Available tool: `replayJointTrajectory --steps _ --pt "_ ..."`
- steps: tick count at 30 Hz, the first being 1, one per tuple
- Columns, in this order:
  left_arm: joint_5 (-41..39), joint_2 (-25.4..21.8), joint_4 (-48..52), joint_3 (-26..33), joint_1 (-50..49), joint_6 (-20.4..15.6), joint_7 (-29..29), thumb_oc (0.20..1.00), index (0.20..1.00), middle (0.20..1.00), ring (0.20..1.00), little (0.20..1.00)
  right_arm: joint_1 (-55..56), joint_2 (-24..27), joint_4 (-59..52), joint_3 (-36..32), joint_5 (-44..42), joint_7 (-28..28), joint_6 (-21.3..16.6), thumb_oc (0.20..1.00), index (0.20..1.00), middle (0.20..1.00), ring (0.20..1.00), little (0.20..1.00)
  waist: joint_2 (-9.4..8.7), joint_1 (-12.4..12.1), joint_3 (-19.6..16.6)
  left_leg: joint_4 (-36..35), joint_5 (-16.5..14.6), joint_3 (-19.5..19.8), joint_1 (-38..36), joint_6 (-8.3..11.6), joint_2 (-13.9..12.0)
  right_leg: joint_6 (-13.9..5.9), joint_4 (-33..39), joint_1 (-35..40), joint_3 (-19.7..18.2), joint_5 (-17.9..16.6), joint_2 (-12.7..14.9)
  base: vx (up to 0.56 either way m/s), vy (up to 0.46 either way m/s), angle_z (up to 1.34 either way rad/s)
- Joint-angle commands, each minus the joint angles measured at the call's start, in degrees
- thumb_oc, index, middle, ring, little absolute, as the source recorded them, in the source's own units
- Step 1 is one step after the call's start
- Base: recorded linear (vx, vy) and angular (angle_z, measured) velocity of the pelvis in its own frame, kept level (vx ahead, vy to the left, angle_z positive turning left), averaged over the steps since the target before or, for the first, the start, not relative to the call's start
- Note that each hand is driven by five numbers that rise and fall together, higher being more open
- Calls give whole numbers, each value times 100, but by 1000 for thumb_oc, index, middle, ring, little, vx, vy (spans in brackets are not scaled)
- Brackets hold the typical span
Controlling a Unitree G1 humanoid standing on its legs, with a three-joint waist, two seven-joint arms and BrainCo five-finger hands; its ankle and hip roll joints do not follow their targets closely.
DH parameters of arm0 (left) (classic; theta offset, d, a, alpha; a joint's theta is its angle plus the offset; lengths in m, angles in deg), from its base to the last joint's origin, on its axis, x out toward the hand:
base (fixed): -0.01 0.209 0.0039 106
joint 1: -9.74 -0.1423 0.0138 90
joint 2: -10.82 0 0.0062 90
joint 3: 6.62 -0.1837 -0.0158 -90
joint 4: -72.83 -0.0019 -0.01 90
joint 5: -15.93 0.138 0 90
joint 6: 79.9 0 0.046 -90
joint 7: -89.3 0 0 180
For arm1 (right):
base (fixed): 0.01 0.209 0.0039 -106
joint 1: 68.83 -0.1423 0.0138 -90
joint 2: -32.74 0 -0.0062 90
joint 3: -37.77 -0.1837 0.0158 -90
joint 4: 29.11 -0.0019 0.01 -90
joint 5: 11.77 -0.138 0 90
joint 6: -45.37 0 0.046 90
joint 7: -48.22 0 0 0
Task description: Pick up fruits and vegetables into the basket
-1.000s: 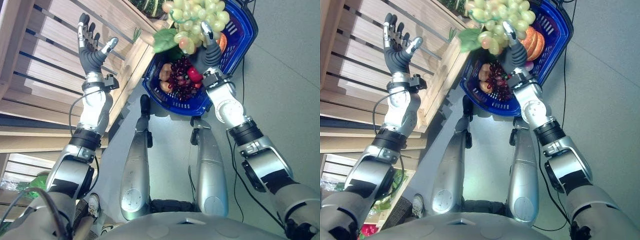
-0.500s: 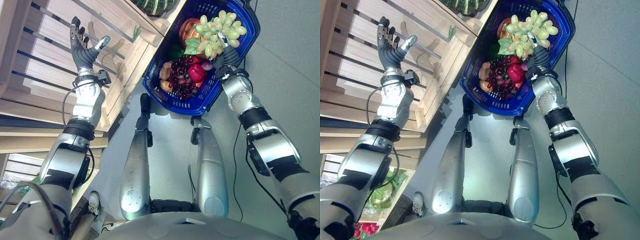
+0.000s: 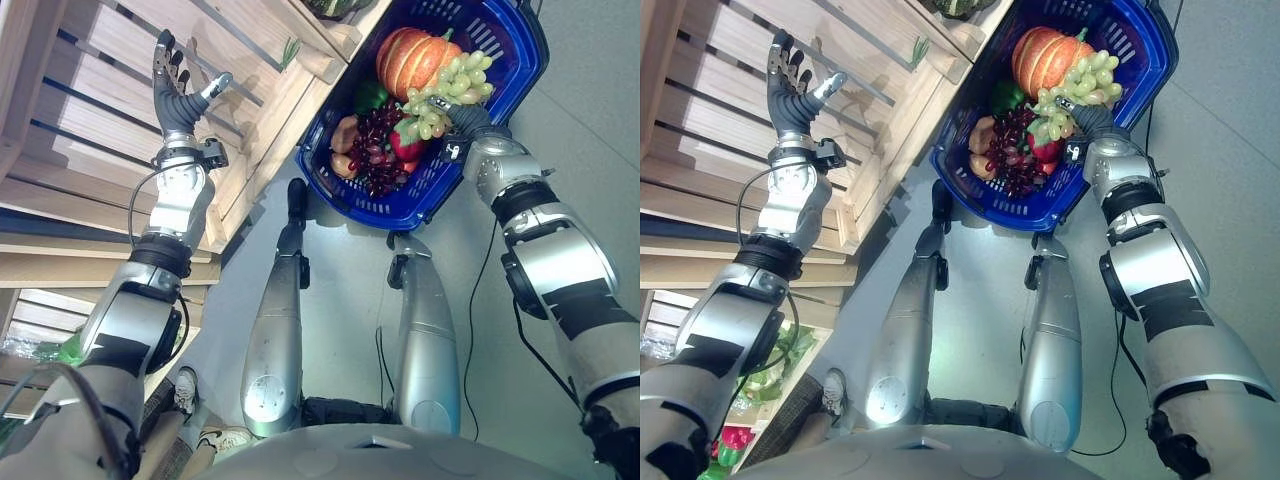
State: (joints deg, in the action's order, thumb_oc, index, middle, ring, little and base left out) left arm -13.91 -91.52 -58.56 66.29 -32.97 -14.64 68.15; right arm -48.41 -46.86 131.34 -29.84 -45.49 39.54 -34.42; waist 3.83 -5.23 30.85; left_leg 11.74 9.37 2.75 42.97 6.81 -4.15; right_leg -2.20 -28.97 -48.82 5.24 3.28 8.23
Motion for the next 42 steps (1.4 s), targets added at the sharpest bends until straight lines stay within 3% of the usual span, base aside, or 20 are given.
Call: replayJointTrajectory --steps 1,7,13,16,20,25,30,42 --pt "-41 86 20 129 154 -191 -25 1000 1000 1000 1000 1000 -271 243 78 246 251 -305 201 1000 1000 1000 1000 1000 273 -37 -106 548 -481 -146 241 -456 735 56 303 232 530 -19 -438 10 8 5" --pt "-59 102 33 120 92 -225 -37 1000 1000 1000 1000 1000 -293 295 226 285 580 -481 477 1000 1000 1000 1000 1000 300 -47 -106 574 -498 -119 262 -469 748 55 267 194 504 -17 -454 0 0 0" --pt "34 117 92 160 -21 -240 -60 1000 1000 1000 1000 1000 -173 312 229 212 585 -550 391 1000 1000 1000 1000 1000 297 -40 -106 545 -515 -101 155 -491 760 55 287 285 474 -12 -468 0 0 0" --pt "68 126 121 172 -101 -242 -46 1000 1000 1000 1000 1000 -100 318 181 143 608 -665 220 1000 1000 1000 1000 1000 302 -21 -106 476 -514 -94 27 -498 768 53 352 399 450 -26 -477 0 0 0" --pt "368 54 99 165 -299 -161 -46 1000 1000 1000 1000 1000 201 251 -90 59 674 -913 -290 1000 1000 1000 1000 1000 274 41 -106 269 -508 -95 -378 -492 761 29 544 793 406 -63 -494 -14 29 -1" --pt "370 19 98 186 -642 -143 8 1000 1000 1000 1000 1000 675 271 -449 -34 841 -991 -556 1000 1000 1000 1000 1000 230 96 -106 -104 -448 -136 -946 -479 719 -38 966 1337 386 -197 -439 -18 42 -7" --pt "399 -6 45 313 -1360 -73 200 1000 1000 1000 1000 1000 1621 261 -956 -231 1195 -1068 -801 1000 1000 1000 1000 1000 137 189 -122 -613 -411 -173 -2008 -443 641 -147 1601 2415 313 -378 -323 16 48 -10" --pt "1009 378 -541 371 -3031 489 1074 1000 1000 1000 1000 1000 3970 -71 -1476 -743 1634 -877 -1089 1000 1000 1000 1000 1000 -126 230 -1431 -1219 -612 -229 -3358 -454 519 -264 2631 4044 279 -521 -201 125 10 -1"
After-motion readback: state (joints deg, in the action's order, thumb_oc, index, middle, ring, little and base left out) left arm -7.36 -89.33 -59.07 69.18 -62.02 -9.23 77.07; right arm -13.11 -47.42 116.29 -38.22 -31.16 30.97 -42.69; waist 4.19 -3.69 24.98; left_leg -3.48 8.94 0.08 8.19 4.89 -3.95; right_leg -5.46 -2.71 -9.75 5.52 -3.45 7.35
